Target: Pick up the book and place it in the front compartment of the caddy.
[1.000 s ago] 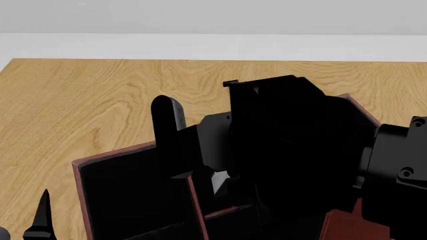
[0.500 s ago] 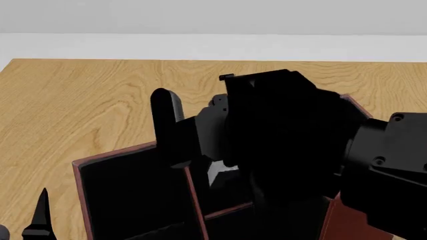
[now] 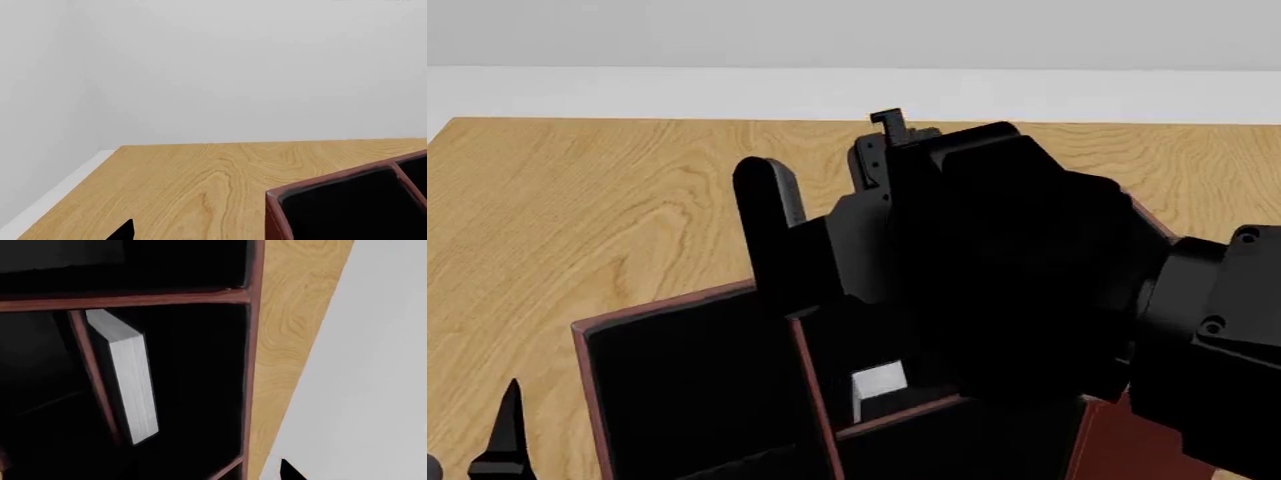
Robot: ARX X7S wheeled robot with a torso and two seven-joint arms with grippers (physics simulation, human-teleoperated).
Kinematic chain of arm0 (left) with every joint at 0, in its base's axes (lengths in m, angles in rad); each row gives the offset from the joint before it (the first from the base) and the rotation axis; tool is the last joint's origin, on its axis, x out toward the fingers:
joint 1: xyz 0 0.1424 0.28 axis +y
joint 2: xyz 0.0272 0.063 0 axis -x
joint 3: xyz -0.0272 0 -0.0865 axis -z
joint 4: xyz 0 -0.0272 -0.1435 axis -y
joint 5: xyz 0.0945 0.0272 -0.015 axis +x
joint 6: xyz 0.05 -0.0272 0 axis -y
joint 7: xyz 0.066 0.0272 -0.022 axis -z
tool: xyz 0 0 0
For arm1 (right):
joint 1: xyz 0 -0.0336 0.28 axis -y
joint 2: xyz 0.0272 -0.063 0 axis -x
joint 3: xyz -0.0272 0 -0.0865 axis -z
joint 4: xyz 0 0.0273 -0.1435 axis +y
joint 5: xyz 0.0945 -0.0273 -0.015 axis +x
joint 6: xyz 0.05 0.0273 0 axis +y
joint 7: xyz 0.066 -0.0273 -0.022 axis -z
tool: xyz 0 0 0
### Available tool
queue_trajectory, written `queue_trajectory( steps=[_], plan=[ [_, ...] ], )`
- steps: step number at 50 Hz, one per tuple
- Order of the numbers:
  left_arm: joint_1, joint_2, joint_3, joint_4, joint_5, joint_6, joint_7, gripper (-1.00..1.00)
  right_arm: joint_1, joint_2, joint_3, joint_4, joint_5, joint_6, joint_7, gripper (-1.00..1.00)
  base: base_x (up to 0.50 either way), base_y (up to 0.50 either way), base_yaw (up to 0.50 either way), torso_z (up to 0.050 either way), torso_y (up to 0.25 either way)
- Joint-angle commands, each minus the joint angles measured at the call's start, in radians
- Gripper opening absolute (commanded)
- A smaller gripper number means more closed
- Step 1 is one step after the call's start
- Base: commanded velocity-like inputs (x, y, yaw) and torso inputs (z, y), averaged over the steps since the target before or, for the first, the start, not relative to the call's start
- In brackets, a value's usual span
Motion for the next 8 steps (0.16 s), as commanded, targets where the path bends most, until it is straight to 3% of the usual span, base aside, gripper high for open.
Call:
queue_trajectory(
  steps=[1, 8],
  plan=[
    [0.004, 0.013, -0.022, 0.008, -0.001, 0.013, 0.034, 1.0, 0.06, 0.035, 0.073, -0.184, 0.021, 0.12, 0.003, 1.0, 0.0, 0.0, 0.0, 0.0, 0.0],
    [0.004, 0.01, -0.022, 0.017, -0.007, 0.008, 0.03, 1.0, 0.124, 0.092, 0.136, -0.406, 0.091, 0.279, 0.029, 1.0, 0.0, 0.0, 0.0, 0.0, 0.0]
  ],
)
